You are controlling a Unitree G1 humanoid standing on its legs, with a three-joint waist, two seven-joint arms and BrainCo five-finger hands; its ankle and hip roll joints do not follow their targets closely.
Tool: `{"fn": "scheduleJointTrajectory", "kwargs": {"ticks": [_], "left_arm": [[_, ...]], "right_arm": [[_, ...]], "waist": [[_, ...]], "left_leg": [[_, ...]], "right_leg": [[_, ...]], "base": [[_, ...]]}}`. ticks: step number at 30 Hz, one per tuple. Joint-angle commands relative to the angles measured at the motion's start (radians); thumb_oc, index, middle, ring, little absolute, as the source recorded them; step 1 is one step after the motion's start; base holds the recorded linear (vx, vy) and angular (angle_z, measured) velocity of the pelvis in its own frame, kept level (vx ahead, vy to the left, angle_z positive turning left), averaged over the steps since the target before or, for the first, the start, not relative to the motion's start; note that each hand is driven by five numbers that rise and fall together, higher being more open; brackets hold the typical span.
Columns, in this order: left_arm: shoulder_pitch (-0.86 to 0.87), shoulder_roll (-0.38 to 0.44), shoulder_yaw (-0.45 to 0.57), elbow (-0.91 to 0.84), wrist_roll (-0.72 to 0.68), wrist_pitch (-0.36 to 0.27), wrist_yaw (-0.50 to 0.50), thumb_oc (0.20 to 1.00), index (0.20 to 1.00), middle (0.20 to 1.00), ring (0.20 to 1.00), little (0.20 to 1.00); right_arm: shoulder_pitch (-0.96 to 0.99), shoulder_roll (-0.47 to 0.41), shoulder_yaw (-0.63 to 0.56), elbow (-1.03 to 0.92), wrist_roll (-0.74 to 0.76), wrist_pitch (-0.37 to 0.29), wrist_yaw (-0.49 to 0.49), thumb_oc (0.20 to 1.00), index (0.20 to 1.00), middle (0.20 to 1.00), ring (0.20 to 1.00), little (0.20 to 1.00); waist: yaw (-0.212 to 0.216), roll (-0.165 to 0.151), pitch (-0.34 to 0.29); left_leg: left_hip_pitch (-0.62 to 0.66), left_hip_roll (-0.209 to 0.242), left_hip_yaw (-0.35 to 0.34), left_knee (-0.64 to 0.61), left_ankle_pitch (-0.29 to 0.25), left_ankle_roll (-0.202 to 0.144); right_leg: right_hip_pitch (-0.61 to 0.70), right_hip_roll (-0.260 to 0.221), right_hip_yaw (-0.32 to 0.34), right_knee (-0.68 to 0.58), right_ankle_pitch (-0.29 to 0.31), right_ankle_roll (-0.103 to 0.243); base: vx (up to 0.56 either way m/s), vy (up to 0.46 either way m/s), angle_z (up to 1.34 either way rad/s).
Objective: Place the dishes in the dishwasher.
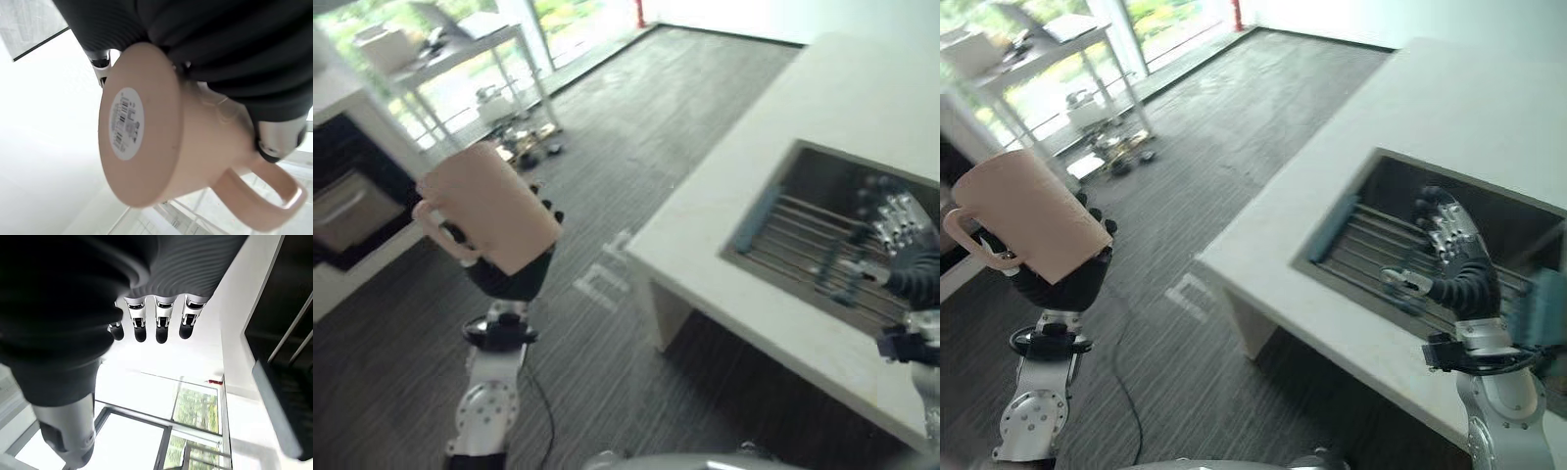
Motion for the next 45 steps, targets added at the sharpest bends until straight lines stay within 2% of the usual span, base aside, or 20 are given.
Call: {"fn": "scheduleJointTrajectory", "kwargs": {"ticks": [1,3,5,6,7,9,10,12,13,14,16,18,22,25,28,30,33,35,36,45], "left_arm": [[-0.011,0.071,0.066,-0.071,-0.027,-0.007,-0.028,0.200,0.200,0.200,0.200,0.200],[-0.013,0.066,0.079,-0.072,-0.016,-0.002,-0.007,0.200,0.200,0.200,0.200,0.200],[-0.020,0.061,0.079,-0.081,0.002,0.003,0.014,0.200,0.200,0.200,0.200,0.200],[-0.025,0.050,0.068,-0.091,0.017,0.018,0.046,0.200,0.200,0.200,0.200,0.200],[-0.023,0.051,0.062,-0.089,0.021,0.020,0.046,0.200,0.200,0.200,0.200,0.200],[-0.023,0.056,0.048,-0.084,0.017,0.030,0.033,0.200,0.200,0.200,0.200,0.200],[-0.017,0.068,0.037,-0.072,0.009,0.044,-0.002,0.200,0.200,0.200,0.200,0.200],[-0.023,0.075,0.013,-0.072,0.017,0.046,-0.001,0.200,0.200,0.200,0.200,0.200],[-0.023,0.075,0.012,-0.073,0.017,0.046,0.000,0.200,0.200,0.200,0.200,0.200],[-0.025,0.072,-0.003,-0.071,0.029,0.038,0.005,0.200,0.200,0.200,0.200,0.200],[-0.019,0.077,-0.010,-0.068,0.010,0.001,0.011,0.200,0.200,0.200,0.200,0.200],[0.020,0.073,0.020,-0.069,-0.013,-0.001,-0.037,0.200,0.200,0.200,0.200,0.200],[0.055,0.067,0.015,-0.083,0.016,0.001,-0.033,0.200,0.200,0.200,0.200,0.200],[0.073,0.075,0.021,-0.082,0.032,-0.024,-0.022,0.200,0.200,0.200,0.200,0.200],[0.096,0.085,0.022,-0.098,0.032,-0.045,-0.031,0.200,0.200,0.200,0.200,0.200],[0.051,0.092,-0.009,-0.086,0.041,-0.059,-0.037,0.200,0.200,0.200,0.200,0.200],[0.010,0.100,-0.030,-0.077,0.062,-0.083,-0.018,0.200,0.200,0.200,0.200,0.200],[-0.004,0.092,-0.025,-0.069,0.069,-0.073,-0.009,0.200,0.200,0.200,0.200,0.200],[-0.054,0.094,-0.009,-0.019,0.253,-0.002,0.044,0.200,0.200,0.200,0.200,0.200],[-0.062,0.093,0.010,-0.005,0.255,-0.027,0.047,0.200,0.200,0.200,0.200,0.200]], "right_arm": [[-0.113,0.060,0.035,0.055,-0.035,-0.043,-0.031,1.000,1.000,1.000,1.000,1.000],[-0.118,0.102,0.051,0.042,-0.061,-0.043,-0.026,1.000,1.000,1.000,1.000,1.000],[-0.110,0.140,0.074,0.027,-0.095,-0.046,-0.023,1.000,1.000,1.000,1.000,1.000],[-0.091,0.161,0.091,0.010,-0.110,-0.025,-0.022,1.000,1.000,1.000,1.000,1.000],[-0.082,0.160,0.093,0.008,-0.108,-0.022,-0.027,1.000,1.000,1.000,1.000,1.000],[-0.065,0.157,0.092,0.002,-0.113,-0.030,-0.051,1.000,1.000,1.000,1.000,1.000],[-0.040,0.144,0.073,0.002,-0.104,-0.031,-0.062,1.000,1.000,1.000,1.000,1.000],[-0.016,0.103,0.031,-0.013,-0.043,-0.011,-0.065,1.000,1.000,1.000,1.000,1.000],[-0.015,0.102,0.030,-0.013,-0.042,-0.011,-0.064,1.000,1.000,1.000,1.000,1.000],[-0.007,0.092,0.018,-0.018,-0.032,-0.001,-0.067,1.000,1.000,1.000,1.000,1.000],[0.004,0.081,0.013,-0.021,-0.018,0.004,-0.053,1.000,1.000,1.000,1.000,1.000],[0.019,0.077,0.010,-0.020,0.007,-0.003,-0.042,1.000,1.000,1.000,1.000,1.000],[-0.008,0.072,0.051,-0.026,0.005,-0.010,-0.051,1.000,1.000,1.000,1.000,1.000],[-0.030,0.070,0.103,-0.030,0.016,0.009,-0.041,1.000,1.000,1.000,1.000,1.000],[-0.032,0.062,0.119,-0.028,0.075,0.033,-0.016,1.000,1.000,1.000,1.000,1.000],[-0.049,0.044,0.132,-0.008,0.030,0.016,-0.035,1.000,1.000,1.000,1.000,1.000],[-0.083,0.035,0.139,0.004,0.025,-0.005,-0.051,1.000,1.000,1.000,1.000,1.000],[-0.083,0.042,0.137,-0.002,0.011,-0.007,-0.046,1.000,1.000,1.000,1.000,1.000],[-0.111,0.080,0.100,0.027,0.050,-0.076,-0.113,1.000,1.000,1.000,1.000,1.000],[-0.134,0.080,0.112,0.023,0.034,-0.068,-0.121,1.000,1.000,1.000,1.000,1.000]], "waist": [[0.040,-0.050,-0.056],[0.050,-0.052,-0.049],[0.060,-0.060,-0.034],[0.054,-0.059,-0.031],[0.050,-0.056,-0.033],[0.028,-0.051,-0.038],[0.006,-0.045,-0.039],[-0.018,-0.049,-0.048],[-0.018,-0.048,-0.048],[-0.023,-0.057,-0.054],[-0.021,-0.069,-0.061],[-0.001,-0.079,-0.061],[0.034,-0.083,-0.053],[0.059,-0.073,-0.052],[0.069,-0.070,-0.044],[0.057,-0.072,-0.038],[0.046,-0.069,-0.051],[0.038,-0.065,-0.062],[-0.007,-0.059,-0.088],[0.003,-0.059,-0.103]], "left_leg": [[0.131,0.045,0.005,-0.054,-0.033,-0.094],[0.121,0.001,-0.041,-0.054,-0.064,-0.075],[0.095,-0.050,-0.088,-0.054,-0.069,-0.048],[0.073,-0.081,-0.144,-0.054,-0.069,-0.021],[0.066,-0.084,-0.169,-0.054,-0.064,-0.015],[0.049,-0.093,-0.224,-0.054,-0.049,0.000],[0.042,-0.089,-0.267,-0.054,-0.040,0.008],[0.020,-0.092,-0.319,-0.054,-0.011,0.015],[0.021,-0.092,-0.321,-0.054,-0.012,0.015],[0.009,-0.101,-0.342,-0.054,0.007,0.017],[0.006,-0.112,-0.360,-0.054,0.015,0.018],[0.006,-0.115,-0.376,-0.054,0.021,0.021],[0.010,-0.103,-0.382,-0.054,0.026,0.018],[0.004,-0.091,-0.395,-0.054,0.038,0.005],[0.012,-0.085,-0.382,-0.054,0.039,-0.006],[0.028,-0.070,-0.250,-0.054,0.035,-0.020],[0.016,-0.068,-0.250,-0.054,0.027,-0.018],[0.016,-0.071,-0.258,-0.054,0.026,-0.017],[0.036,-0.085,-0.258,-0.054,-0.015,-0.002],[0.039,-0.083,-0.255,-0.054,-0.013,0.000]], "right_leg": [[0.003,0.054,-0.015,-0.275,0.251,0.068],[-0.016,-0.004,-0.014,-0.269,0.330,0.100],[-0.045,-0.054,-0.020,-0.235,0.369,0.092],[-0.073,-0.064,0.033,-0.181,0.344,0.086],[-0.075,-0.047,0.070,-0.173,0.319,0.077],[-0.092,0.006,0.193,-0.139,0.271,0.053],[-0.085,0.090,0.317,-0.096,0.183,0.032],[-0.052,0.209,0.461,-0.099,0.101,0.009],[-0.050,0.209,0.460,-0.100,0.101,0.009],[-0.042,0.254,0.514,-0.112,0.104,-0.005],[-0.024,0.291,0.545,-0.140,0.101,-0.017],[-0.003,0.301,0.534,-0.157,0.098,-0.025],[0.023,0.312,0.503,-0.171,0.074,-0.041],[0.056,0.331,0.473,-0.219,0.045,-0.065],[0.070,0.331,0.455,-0.246,0.051,-0.070],[0.097,0.313,0.384,-0.281,0.058,-0.062],[0.095,0.304,0.360,-0.281,0.059,-0.058],[0.092,0.297,0.358,-0.272,0.065,-0.052],[0.054,0.272,0.429,-0.257,0.075,-0.039],[0.068,0.279,0.428,-0.276,0.077,-0.044]], "base": [[-0.04,0.634,0.62],[0.00,0.570,0.90],[-0.04,0.695,0.72],[-0.02,0.750,0.75],[0.06,0.576,0.99],[0.10,0.248,0.98],[0.14,0.255,1.05],[0.14,0.202,1.61],[0.11,0.134,2.15],[0.08,0.078,1.92],[0.11,0.073,0.69],[0.14,-0.051,1.09],[0.08,-0.152,0.71],[0.09,-0.200,0.33],[-0.03,-0.084,0.23],[-0.15,0.008,0.27],[-0.15,0.048,1.28],[-0.07,0.059,0.44],[-0.05,0.033,0.02],[-0.07,-0.022,-0.04]]}}
